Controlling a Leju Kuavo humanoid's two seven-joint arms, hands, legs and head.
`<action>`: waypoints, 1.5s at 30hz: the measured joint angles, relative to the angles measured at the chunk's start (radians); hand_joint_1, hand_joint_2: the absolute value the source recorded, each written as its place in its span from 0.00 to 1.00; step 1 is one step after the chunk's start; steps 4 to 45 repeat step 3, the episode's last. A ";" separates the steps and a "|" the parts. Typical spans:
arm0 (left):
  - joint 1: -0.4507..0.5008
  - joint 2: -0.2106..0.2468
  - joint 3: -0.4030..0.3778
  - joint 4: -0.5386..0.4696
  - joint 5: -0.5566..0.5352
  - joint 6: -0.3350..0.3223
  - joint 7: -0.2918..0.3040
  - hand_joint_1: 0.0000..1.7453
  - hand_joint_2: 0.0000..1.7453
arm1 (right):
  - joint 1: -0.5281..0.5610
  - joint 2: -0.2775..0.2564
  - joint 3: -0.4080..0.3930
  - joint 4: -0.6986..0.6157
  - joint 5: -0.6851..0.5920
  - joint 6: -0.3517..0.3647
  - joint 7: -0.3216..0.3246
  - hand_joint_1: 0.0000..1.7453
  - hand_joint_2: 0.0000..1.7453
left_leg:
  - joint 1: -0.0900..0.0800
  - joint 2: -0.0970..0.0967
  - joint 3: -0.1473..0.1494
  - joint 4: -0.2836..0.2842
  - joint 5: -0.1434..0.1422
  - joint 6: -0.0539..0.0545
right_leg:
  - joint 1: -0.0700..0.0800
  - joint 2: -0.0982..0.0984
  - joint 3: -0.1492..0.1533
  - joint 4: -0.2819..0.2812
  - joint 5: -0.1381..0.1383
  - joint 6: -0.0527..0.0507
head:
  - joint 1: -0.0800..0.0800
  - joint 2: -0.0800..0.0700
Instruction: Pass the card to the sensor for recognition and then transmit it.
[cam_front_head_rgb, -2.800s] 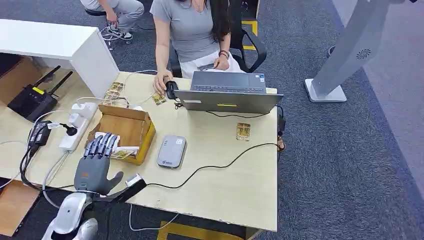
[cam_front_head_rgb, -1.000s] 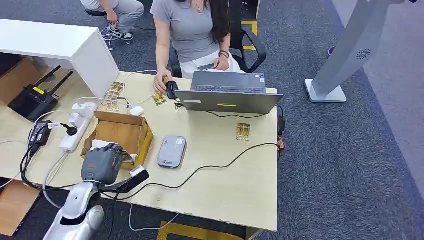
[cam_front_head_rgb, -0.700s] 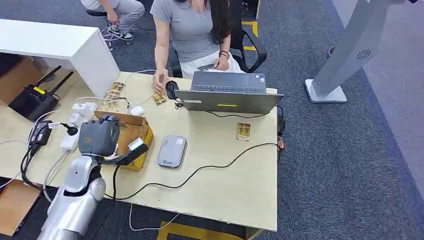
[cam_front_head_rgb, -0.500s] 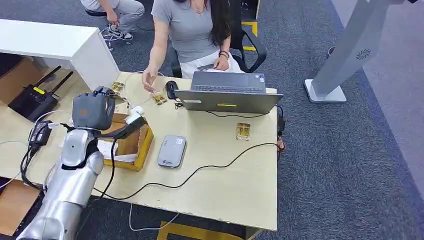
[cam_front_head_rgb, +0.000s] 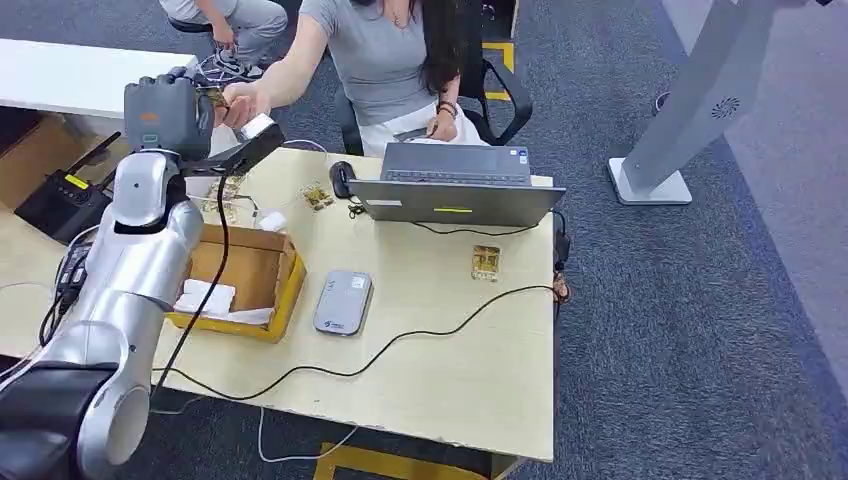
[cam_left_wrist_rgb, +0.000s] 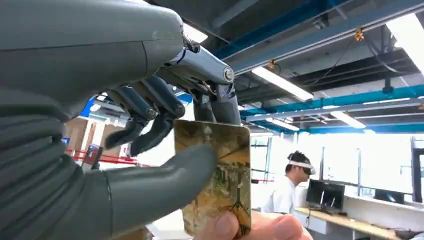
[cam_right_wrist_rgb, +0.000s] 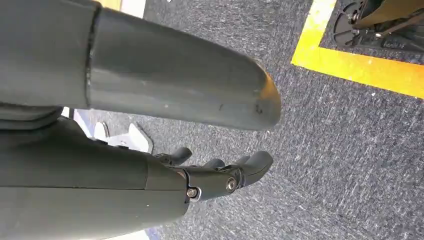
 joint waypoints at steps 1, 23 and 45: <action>-0.010 0.000 0.000 0.019 0.000 0.000 0.007 0.00 1.00 | -0.001 0.000 0.000 0.000 0.001 0.000 0.000 0.00 0.00 | 0.000 0.000 0.000 0.000 0.000 0.000 | 0.000 0.000 0.000 0.000 0.000 0.000 | -0.001 0.000; -0.023 0.002 0.000 0.054 0.014 0.000 0.009 0.00 1.00 | -0.001 0.000 0.000 0.000 0.002 0.000 0.004 0.00 0.00 | 0.000 0.000 0.000 0.000 0.000 0.000 | 0.000 0.000 0.000 0.000 0.000 0.000 | -0.001 0.000; -0.023 0.002 0.000 0.054 0.014 0.000 0.009 0.00 1.00 | -0.001 0.000 0.000 0.000 0.002 0.000 0.004 0.00 0.00 | 0.000 0.000 0.000 0.000 0.000 0.000 | 0.000 0.000 0.000 0.000 0.000 0.000 | -0.001 0.000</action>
